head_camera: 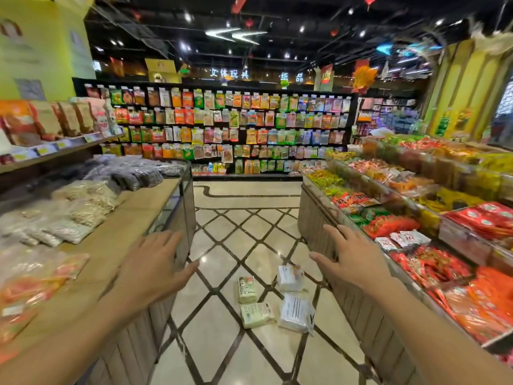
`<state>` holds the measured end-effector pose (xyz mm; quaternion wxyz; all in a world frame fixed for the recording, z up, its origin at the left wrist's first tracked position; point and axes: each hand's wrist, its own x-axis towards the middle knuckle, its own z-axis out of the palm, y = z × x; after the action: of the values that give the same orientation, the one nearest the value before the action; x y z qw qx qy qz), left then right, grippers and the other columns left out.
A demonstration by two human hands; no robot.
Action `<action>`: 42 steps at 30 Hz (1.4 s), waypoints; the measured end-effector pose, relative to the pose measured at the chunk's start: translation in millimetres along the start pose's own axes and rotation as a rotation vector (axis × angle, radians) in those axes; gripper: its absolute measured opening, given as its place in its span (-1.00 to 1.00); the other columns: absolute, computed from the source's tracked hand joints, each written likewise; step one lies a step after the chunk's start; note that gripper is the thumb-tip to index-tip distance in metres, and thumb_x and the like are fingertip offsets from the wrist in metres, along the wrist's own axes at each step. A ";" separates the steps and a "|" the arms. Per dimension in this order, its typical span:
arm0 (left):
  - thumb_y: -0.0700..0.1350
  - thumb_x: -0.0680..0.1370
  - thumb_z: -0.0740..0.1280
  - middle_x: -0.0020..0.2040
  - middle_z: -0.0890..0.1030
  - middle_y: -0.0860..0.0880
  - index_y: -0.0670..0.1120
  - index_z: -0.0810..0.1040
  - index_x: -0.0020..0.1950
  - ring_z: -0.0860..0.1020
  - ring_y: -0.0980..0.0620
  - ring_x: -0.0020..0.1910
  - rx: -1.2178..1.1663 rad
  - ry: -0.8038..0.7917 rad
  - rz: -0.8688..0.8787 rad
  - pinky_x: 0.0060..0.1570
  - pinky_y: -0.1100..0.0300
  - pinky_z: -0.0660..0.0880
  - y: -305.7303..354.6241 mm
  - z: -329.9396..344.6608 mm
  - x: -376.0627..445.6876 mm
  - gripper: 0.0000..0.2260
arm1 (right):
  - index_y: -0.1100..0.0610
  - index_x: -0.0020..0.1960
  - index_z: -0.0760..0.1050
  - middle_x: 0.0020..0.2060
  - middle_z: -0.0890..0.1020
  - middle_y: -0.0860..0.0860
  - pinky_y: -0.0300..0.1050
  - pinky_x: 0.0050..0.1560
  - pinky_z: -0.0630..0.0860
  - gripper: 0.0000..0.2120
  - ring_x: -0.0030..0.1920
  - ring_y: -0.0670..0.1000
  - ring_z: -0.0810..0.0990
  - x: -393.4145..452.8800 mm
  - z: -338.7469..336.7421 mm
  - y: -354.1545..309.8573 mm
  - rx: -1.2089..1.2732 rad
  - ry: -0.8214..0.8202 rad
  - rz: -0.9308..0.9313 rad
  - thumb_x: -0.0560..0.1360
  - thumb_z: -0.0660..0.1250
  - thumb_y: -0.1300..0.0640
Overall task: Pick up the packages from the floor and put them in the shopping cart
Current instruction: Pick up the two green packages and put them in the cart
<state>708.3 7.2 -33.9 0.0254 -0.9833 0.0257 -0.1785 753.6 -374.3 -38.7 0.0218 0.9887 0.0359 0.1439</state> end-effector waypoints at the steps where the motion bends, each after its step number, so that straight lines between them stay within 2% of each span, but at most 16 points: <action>1: 0.45 0.47 0.00 0.43 0.56 -0.04 -0.03 0.44 0.54 0.50 -0.08 0.42 -0.011 0.015 0.008 0.37 -0.05 0.40 -6.5 10.5 17.8 -0.17 | -0.14 0.62 0.12 0.55 0.36 0.02 0.11 0.32 0.52 0.06 0.50 0.13 0.39 16.7 3.8 -4.3 -0.003 0.007 0.002 0.29 -0.32 -0.66; 4: 0.42 0.46 0.09 0.23 0.68 -0.06 -0.08 0.59 0.40 0.63 -0.12 0.23 0.001 0.015 0.032 0.19 -0.10 0.52 -23.4 44.8 71.6 -0.24 | -0.12 0.63 0.13 0.55 0.35 -0.01 0.09 0.35 0.50 -0.05 0.50 0.12 0.38 62.1 17.1 -18.3 -0.018 0.018 0.005 0.40 -0.19 -0.62; 6: 0.39 0.46 0.14 0.18 0.69 -0.08 -0.09 0.61 0.36 0.64 -0.13 0.19 0.011 0.003 0.051 0.17 -0.13 0.54 -29.2 62.3 105.8 -0.28 | -0.11 0.65 0.12 0.58 0.32 -0.02 0.08 0.34 0.49 -0.12 0.51 0.12 0.38 92.1 29.3 -27.5 -0.012 0.012 0.012 0.47 -0.04 -0.58; 8: 0.37 0.45 0.15 0.20 0.68 -0.09 -0.10 0.61 0.37 0.63 -0.15 0.22 0.031 -0.016 0.081 0.21 -0.16 0.52 -33.7 79.3 142.2 -0.28 | -0.10 0.64 0.14 0.58 0.32 -0.01 0.11 0.32 0.52 -0.11 0.50 0.14 0.39 124.7 43.4 -35.4 0.006 0.013 0.004 0.48 -0.01 -0.58; 10: 0.36 0.44 0.16 0.23 0.67 -0.11 -0.11 0.61 0.36 0.62 -0.17 0.23 0.064 -0.042 0.103 0.22 -0.20 0.52 -36.7 96.9 179.5 -0.29 | -0.10 0.63 0.16 0.57 0.34 -0.01 0.13 0.30 0.52 -0.07 0.49 0.14 0.39 158.7 60.2 -43.7 0.011 0.003 -0.002 0.43 -0.12 -0.61; 13: 0.33 0.43 0.17 0.14 0.70 -0.12 -0.13 0.65 0.27 0.66 -0.18 0.14 0.086 -0.019 0.126 0.12 -0.20 0.58 -35.6 122.1 240.1 -0.32 | -0.09 0.61 0.19 0.54 0.37 -0.01 0.13 0.27 0.53 0.12 0.47 0.15 0.42 217.7 89.0 -52.6 0.038 0.003 -0.026 0.27 -0.37 -0.67; 15: 0.32 0.43 0.15 0.11 0.70 -0.13 -0.14 0.65 0.27 0.67 -0.18 0.12 0.087 -0.023 0.150 0.11 -0.19 0.60 -33.7 138.7 282.5 -0.32 | -0.09 0.60 0.22 0.53 0.39 0.01 0.13 0.25 0.54 0.15 0.46 0.15 0.42 262.0 110.2 -52.7 0.056 0.007 -0.028 0.26 -0.46 -0.64; 19: 0.33 0.45 0.12 0.17 0.69 -0.13 -0.14 0.63 0.34 0.64 -0.17 0.18 0.111 -0.030 0.203 0.22 -0.20 0.55 -28.8 170.9 370.7 -0.29 | -0.08 0.60 0.24 0.54 0.38 0.03 0.15 0.25 0.54 0.16 0.46 0.16 0.42 350.8 143.8 -49.7 0.093 -0.025 -0.015 0.26 -0.49 -0.63; 22: 0.35 0.46 0.11 0.23 0.67 -0.11 -0.11 0.58 0.40 0.62 -0.16 0.23 0.093 -0.028 0.177 0.27 -0.19 0.52 -27.9 192.8 434.8 -0.27 | -0.09 0.62 0.18 0.56 0.34 0.01 0.12 0.30 0.50 0.21 0.48 0.16 0.38 420.6 169.5 -50.9 0.100 -0.041 -0.016 0.21 -0.54 -0.64; 26: 0.38 0.48 0.11 0.37 0.58 -0.07 -0.06 0.43 0.53 0.53 -0.13 0.36 0.054 -0.004 0.166 0.35 -0.11 0.41 -32.0 226.9 500.1 -0.25 | -0.09 0.62 0.16 0.55 0.34 0.02 0.14 0.32 0.47 0.10 0.48 0.19 0.38 487.2 204.9 -65.4 0.117 -0.113 -0.008 0.27 -0.31 -0.64; 30: 0.38 0.47 0.06 0.37 0.58 -0.10 -0.08 0.44 0.52 0.53 -0.17 0.35 0.001 -0.013 0.161 0.34 -0.14 0.41 -42.5 270.3 563.1 -0.22 | -0.12 0.61 0.16 0.55 0.37 0.02 0.15 0.32 0.48 0.12 0.49 0.19 0.39 543.2 246.8 -80.2 0.129 -0.138 -0.017 0.25 -0.33 -0.69; 33: 0.38 0.47 0.06 0.37 0.58 -0.12 -0.09 0.42 0.54 0.52 -0.18 0.36 -0.016 -0.066 0.154 0.34 -0.14 0.41 -51.1 312.2 606.6 -0.21 | -0.12 0.62 0.14 0.53 0.38 0.04 0.16 0.33 0.48 0.03 0.43 0.22 0.44 584.3 280.0 -88.7 0.132 -0.177 0.015 0.31 -0.22 -0.66; 42: 0.36 0.58 0.15 0.52 0.44 -0.09 -0.05 0.21 0.64 0.37 -0.15 0.51 -0.002 -0.295 0.223 0.49 -0.12 0.27 -70.5 462.2 747.3 -0.26 | -0.08 0.59 0.17 0.46 0.42 0.05 0.15 0.27 0.50 -0.11 0.41 0.20 0.44 700.6 391.8 -114.2 0.099 -0.257 0.121 0.44 -0.10 -0.58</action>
<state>1572.8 51.7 -200.4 0.0473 -0.9899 0.1306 -0.0283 1528.1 -219.3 -221.7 -0.0312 0.9992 -0.0200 0.0151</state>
